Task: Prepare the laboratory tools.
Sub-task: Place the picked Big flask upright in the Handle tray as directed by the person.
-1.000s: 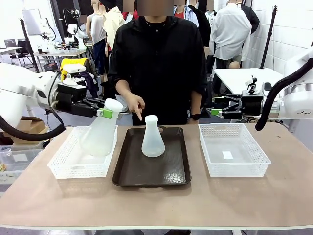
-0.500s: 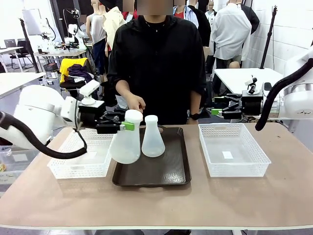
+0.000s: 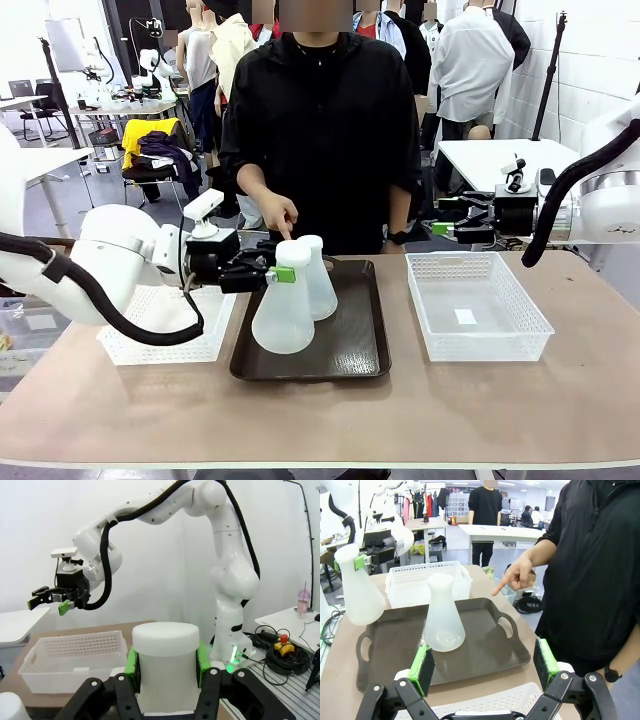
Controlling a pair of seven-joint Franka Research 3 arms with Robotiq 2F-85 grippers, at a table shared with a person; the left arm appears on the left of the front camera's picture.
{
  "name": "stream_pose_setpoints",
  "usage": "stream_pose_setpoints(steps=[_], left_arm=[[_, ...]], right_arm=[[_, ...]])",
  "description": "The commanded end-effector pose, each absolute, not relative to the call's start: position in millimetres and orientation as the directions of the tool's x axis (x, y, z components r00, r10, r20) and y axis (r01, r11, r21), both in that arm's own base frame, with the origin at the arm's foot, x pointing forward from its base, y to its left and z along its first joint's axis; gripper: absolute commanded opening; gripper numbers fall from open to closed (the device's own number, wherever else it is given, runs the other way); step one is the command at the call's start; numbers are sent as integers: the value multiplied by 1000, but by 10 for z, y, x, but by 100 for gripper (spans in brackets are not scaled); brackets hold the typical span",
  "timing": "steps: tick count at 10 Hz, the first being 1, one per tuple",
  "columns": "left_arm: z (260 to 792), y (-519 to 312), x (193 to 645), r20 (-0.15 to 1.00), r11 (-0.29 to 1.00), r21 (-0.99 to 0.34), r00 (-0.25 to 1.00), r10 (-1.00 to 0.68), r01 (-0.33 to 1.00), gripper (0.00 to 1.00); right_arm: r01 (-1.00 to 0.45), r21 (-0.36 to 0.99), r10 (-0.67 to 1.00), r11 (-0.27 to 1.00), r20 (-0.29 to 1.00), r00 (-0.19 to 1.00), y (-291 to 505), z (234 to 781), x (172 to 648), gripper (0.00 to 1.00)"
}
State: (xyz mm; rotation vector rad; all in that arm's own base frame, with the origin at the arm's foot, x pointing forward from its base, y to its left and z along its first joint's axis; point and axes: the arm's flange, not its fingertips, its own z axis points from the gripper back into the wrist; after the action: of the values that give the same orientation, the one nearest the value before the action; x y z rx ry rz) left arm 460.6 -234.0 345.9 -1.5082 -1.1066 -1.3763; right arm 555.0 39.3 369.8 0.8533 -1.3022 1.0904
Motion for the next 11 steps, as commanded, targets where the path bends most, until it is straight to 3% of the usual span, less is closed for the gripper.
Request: stream_pose_setpoints(steps=[1, 4, 9, 11], left_arm=[[3290, -2437, 4617, 994, -295, 99, -80, 77, 950, 0], [3057, -2548, 4646, 986, -233, 154, -135, 94, 960, 0], [2843, -2577, 4765, 969, -18, 151, -144, 198, 988, 0], [2757, -2579, 4736, 980, -39, 102, -93, 178, 994, 0]], right_arm=[[-954, -90, 145, 287, 988, -50, 405, 3710, 5559, 100], [-954, -90, 145, 287, 988, -50, 405, 3710, 5559, 100], [-954, -90, 145, 287, 988, -50, 405, 3710, 5559, 100], [-954, -90, 145, 287, 988, -50, 405, 3710, 5559, 100]])
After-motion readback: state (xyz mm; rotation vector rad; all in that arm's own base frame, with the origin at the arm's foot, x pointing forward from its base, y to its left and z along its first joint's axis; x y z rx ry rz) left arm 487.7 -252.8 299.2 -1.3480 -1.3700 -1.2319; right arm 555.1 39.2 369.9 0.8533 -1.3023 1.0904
